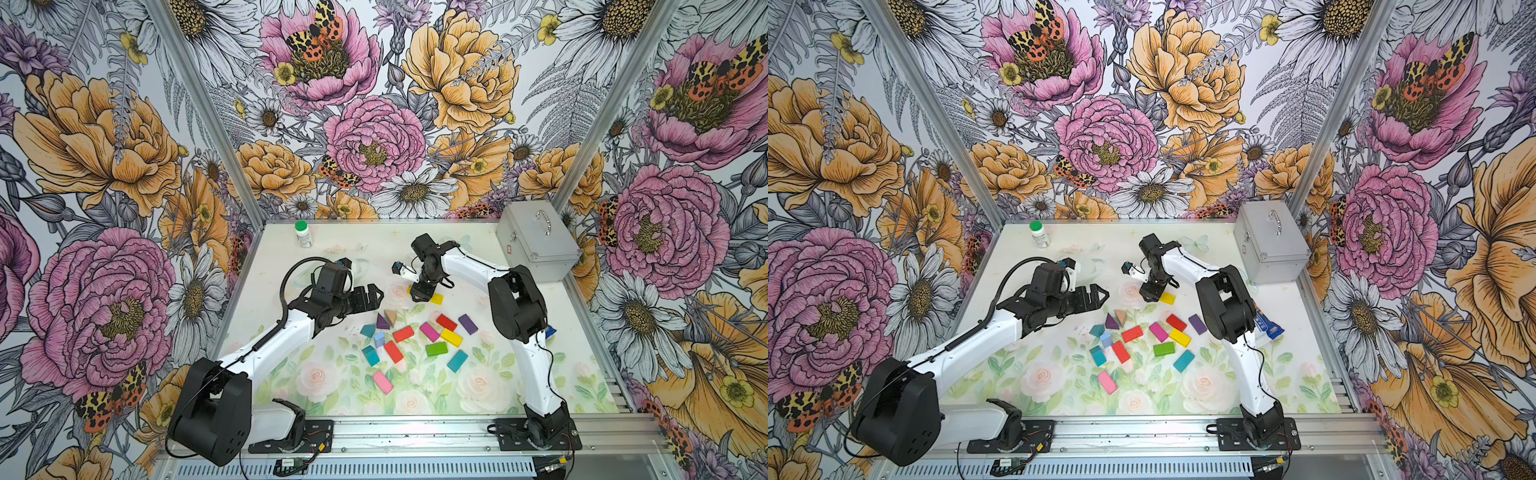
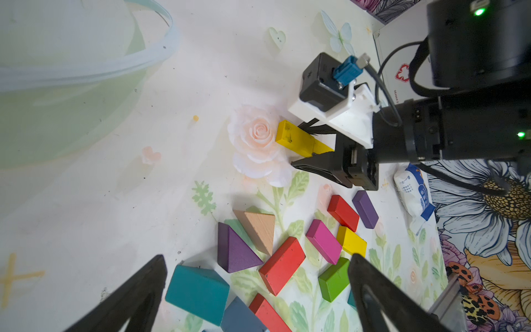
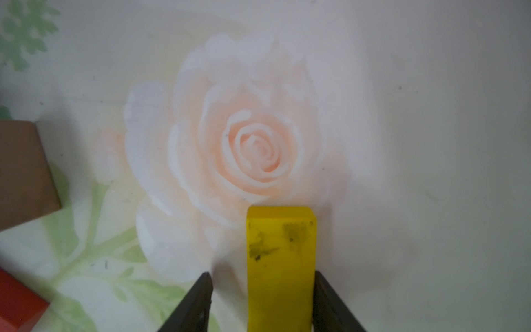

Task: Assemble a piece of candy with building blocks
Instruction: Adjust the building block at the center of the board, then pick up the building block from the center of the board.

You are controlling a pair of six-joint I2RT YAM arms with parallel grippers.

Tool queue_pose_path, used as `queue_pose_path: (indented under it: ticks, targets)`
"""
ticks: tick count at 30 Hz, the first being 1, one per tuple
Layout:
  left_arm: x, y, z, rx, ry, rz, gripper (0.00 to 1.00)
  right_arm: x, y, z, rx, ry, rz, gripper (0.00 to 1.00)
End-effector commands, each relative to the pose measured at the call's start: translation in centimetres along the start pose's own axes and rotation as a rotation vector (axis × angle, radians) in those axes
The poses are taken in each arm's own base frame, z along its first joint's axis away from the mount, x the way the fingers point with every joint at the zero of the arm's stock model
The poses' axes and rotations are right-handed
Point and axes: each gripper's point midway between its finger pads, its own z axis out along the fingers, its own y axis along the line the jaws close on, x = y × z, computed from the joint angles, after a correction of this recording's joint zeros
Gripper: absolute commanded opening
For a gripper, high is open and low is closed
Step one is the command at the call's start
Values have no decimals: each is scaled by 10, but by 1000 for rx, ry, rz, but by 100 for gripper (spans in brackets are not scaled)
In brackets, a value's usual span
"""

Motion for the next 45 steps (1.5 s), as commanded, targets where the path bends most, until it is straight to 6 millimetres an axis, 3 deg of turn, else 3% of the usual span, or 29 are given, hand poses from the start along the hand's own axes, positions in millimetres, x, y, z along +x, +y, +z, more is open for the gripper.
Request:
queue_pose_path:
  ticks: [1,4,7,12,16,23,32,39,45]
  targets:
    - [-4,-7,0,17,-17,31,99,-10,-3,-46,43,-72,78,59]
    - [-2,-13,2,24,-12,52,99,4,8,-60,61,-60,166,60]
    - [3,-26,6,40,6,93,99,36,25,-62,84,-6,270,60]
    - [17,-45,21,70,68,163,99,95,50,-47,90,126,358,60]
    - [23,-51,29,82,100,180,99,109,56,-34,66,155,378,58]
    - [29,-52,30,81,109,192,99,110,56,-26,53,168,374,53]
    - [23,-51,24,83,87,183,99,111,62,-14,21,191,362,15]
    - [29,-32,17,58,82,139,99,58,53,-45,62,50,298,14]
    - [28,-23,7,49,53,107,99,14,52,-36,56,15,204,16]
